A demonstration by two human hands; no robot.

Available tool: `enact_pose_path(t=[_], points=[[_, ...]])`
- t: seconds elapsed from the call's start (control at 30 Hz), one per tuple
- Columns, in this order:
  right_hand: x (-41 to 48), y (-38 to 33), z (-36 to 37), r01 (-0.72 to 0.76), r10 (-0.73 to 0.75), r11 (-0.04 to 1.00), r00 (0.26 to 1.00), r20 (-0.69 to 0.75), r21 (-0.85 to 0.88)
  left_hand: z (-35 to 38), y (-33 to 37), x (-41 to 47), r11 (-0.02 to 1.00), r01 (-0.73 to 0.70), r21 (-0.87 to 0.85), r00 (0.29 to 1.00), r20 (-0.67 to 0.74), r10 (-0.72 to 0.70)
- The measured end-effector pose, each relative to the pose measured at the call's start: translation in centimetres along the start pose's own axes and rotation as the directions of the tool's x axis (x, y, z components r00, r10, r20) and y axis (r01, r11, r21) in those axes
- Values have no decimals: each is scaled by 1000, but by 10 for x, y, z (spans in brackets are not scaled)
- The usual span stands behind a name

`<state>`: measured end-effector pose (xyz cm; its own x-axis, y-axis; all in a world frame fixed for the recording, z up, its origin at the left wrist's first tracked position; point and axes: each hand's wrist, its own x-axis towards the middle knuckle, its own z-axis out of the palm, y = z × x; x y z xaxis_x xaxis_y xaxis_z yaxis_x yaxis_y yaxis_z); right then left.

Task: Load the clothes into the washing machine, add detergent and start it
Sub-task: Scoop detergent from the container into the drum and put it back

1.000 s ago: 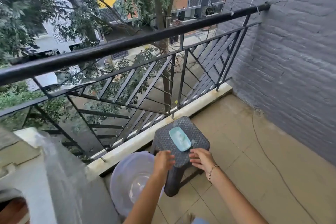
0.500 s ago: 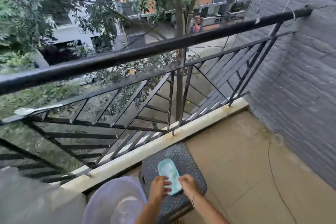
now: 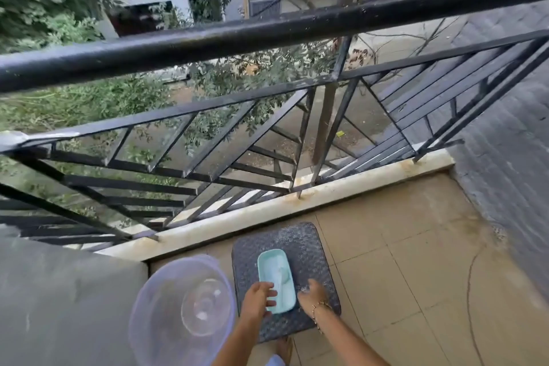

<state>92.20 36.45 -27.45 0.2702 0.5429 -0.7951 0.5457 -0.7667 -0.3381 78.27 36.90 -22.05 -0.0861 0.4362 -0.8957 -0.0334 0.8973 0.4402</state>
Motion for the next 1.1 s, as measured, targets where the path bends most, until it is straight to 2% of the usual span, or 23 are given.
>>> enact_pose_path(t=[0.13,0.3,0.43,0.8,1.1], points=[[14,0,9,6,-3,996,999,34,-94,0,-4,14,999,-1,-36,1000,-28,0],[31,1,23,-3,6,999,999,49,-47,-2,-14,33,1000,7,-5,999,-45,-7],[40,4,31,1,-1,1000,1000,3,-30,-4,-19,39,1000,22,-16,999,-46,-23],[46,3,31,0,-1,999,999,-33,-42,-7,-35,53,999,17,-42,998,-54,-19],[51,4,32,31,-33,998,999,-28,-50,1,-38,66,986,-14,167,999,-45,22]])
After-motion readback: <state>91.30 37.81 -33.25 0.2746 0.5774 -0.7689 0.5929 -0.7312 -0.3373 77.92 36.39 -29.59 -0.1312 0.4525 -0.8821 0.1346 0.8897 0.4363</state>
